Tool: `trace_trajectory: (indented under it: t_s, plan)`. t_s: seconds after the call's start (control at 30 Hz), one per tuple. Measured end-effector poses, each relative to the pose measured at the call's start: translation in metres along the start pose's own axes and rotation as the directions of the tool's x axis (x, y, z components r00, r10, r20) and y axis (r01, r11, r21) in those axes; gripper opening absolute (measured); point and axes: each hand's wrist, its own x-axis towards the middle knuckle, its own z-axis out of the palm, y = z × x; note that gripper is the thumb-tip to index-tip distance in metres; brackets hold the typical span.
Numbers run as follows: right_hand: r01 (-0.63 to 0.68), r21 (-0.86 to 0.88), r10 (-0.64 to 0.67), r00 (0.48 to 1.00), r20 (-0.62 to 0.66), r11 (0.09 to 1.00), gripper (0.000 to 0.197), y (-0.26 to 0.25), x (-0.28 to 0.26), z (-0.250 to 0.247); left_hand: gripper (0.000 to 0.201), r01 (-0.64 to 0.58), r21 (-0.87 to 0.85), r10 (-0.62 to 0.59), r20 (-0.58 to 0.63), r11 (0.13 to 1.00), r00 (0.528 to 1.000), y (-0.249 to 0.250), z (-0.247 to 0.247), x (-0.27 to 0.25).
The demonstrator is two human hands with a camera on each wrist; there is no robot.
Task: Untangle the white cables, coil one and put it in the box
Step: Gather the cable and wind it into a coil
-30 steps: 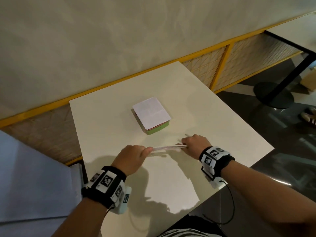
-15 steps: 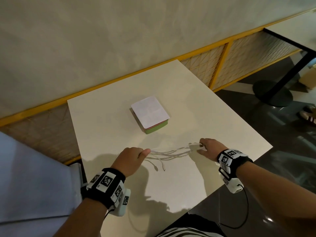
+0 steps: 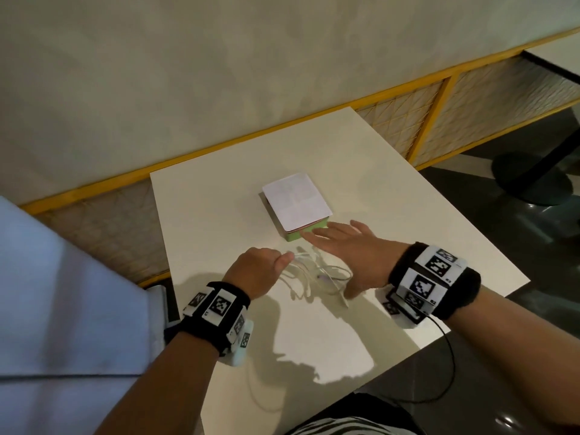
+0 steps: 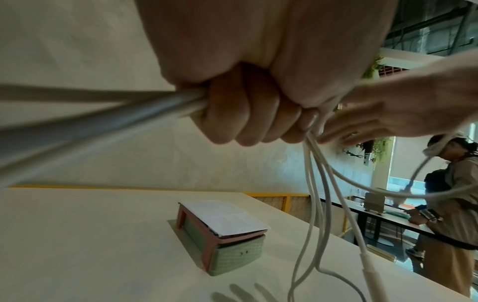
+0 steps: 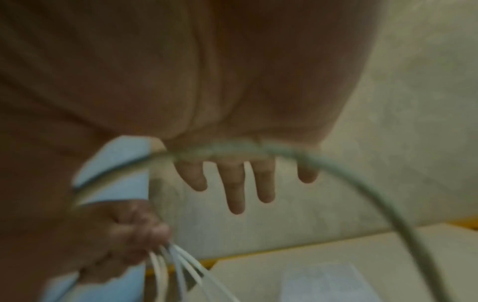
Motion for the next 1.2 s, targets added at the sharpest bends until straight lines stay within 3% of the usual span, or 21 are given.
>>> trace_trajectory:
  t_s: [0.1, 0.2, 0.27, 0.33, 0.43, 0.53, 0.63, 0.7, 0.77, 0.93, 1.07, 1.2]
  plan:
    - [-0.199, -0.125, 0.190, 0.978, -0.083, 0.972, 0.078, 0.033, -0.001, 0.016, 0.052, 0.077, -0.005, -0.077, 0.019, 0.997, 0.997, -0.013, 0.002, -0.002]
    - [-0.376, -0.181, 0.379, 0.925, -0.016, 0.909, 0.076, 0.058, -0.003, 0.028, 0.060, 0.123, 0.028, -0.125, 0.046, 0.992, 0.991, -0.014, 0.000, -0.006]
    - [-0.337, -0.120, 0.338, 0.941, -0.012, 0.934, 0.084, 0.054, 0.000, 0.030, 0.051, 0.147, -0.015, -0.146, 0.068, 0.989, 0.987, -0.009, 0.001, -0.007]
    - [-0.184, 0.048, 0.186, 0.981, -0.054, 0.982, 0.094, 0.033, 0.005, 0.028, 0.051, 0.145, -0.051, -0.142, 0.069, 0.988, 0.988, -0.002, 0.002, -0.007]
    - [0.057, 0.276, -0.027, 0.993, -0.113, 0.959, 0.104, -0.011, 0.021, 0.025, 0.049, 0.155, -0.135, -0.144, 0.085, 0.979, 0.986, 0.008, 0.005, -0.006]
    - [0.100, 0.374, -0.056, 0.990, -0.126, 0.922, 0.088, -0.044, 0.045, 0.030, 0.043, 0.165, -0.170, -0.142, 0.139, 0.972, 0.980, 0.012, 0.007, -0.004]
    - [0.097, 0.408, -0.007, 0.976, -0.216, 0.908, 0.042, -0.056, 0.056, 0.033, 0.051, 0.175, -0.215, -0.150, 0.127, 0.961, 0.980, 0.008, 0.003, -0.006]
    - [0.070, 0.328, 0.013, 0.970, -0.243, 0.942, 0.029, -0.060, 0.055, 0.032, 0.045, 0.181, -0.248, -0.155, 0.121, 0.952, 0.980, 0.006, 0.003, -0.009]
    - [0.014, 0.188, 0.040, 0.959, -0.281, 0.982, 0.028, -0.063, 0.053, 0.030, 0.030, 0.203, -0.287, -0.172, 0.132, 0.936, 0.976, 0.006, 0.001, -0.012]
    - [-0.046, 0.052, 0.060, 0.949, -0.308, 0.998, 0.025, -0.062, 0.048, 0.034, 0.034, 0.263, -0.346, -0.187, 0.237, 0.901, 0.953, 0.005, -0.004, -0.011]
    - [-0.212, 0.079, 0.226, 0.930, -0.289, 0.974, 0.041, -0.019, 0.038, 0.031, 0.026, 0.297, -0.129, -0.233, 0.364, 0.946, 0.902, -0.022, -0.006, -0.029]
    - [-0.342, 0.065, 0.346, 0.890, -0.297, 0.937, 0.045, 0.033, 0.017, 0.030, 0.034, 0.342, -0.092, -0.298, 0.315, 0.935, 0.901, -0.053, -0.005, -0.053]
